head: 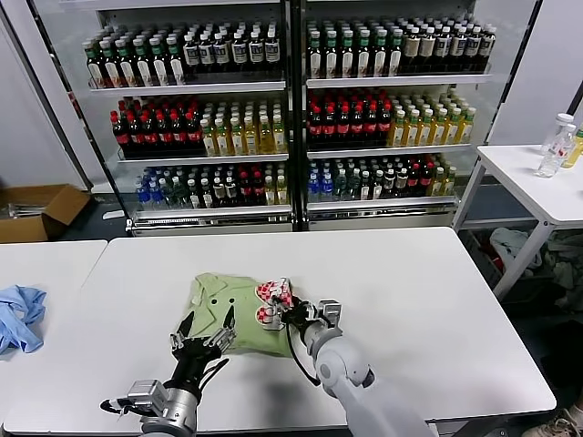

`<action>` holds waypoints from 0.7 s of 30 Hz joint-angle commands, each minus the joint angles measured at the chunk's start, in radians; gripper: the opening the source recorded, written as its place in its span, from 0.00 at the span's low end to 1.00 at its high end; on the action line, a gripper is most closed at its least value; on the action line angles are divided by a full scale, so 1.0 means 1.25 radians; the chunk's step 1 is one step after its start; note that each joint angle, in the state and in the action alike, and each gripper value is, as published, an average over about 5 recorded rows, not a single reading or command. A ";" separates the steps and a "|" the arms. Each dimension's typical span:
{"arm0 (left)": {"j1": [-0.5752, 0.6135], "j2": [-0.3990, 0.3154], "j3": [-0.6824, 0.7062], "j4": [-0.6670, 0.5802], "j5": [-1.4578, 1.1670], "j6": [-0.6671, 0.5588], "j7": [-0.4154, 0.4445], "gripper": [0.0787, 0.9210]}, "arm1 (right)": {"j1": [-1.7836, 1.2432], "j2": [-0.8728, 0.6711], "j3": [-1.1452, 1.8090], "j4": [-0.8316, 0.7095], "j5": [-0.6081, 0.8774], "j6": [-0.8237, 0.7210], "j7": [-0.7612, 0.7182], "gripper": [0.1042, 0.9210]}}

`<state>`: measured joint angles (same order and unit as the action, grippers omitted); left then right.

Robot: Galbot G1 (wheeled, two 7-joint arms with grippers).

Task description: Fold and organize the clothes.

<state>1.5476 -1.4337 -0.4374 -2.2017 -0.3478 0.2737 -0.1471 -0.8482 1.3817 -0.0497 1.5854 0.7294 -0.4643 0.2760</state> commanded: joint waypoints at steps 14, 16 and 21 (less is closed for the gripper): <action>0.016 0.005 0.002 0.001 0.038 -0.008 0.018 0.88 | 0.119 -0.245 0.053 -0.078 -0.296 0.047 -0.200 0.04; 0.015 0.003 0.004 0.001 0.047 -0.009 0.019 0.88 | 0.093 -0.252 0.070 -0.039 -0.296 0.076 -0.174 0.07; 0.022 0.000 0.005 -0.007 0.076 -0.018 0.021 0.88 | -0.036 -0.269 0.151 0.108 -0.309 0.115 -0.121 0.24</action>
<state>1.5642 -1.4313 -0.4284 -2.2019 -0.2981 0.2610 -0.1219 -0.7300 1.1489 0.0155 1.5059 0.4612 -0.4202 0.1019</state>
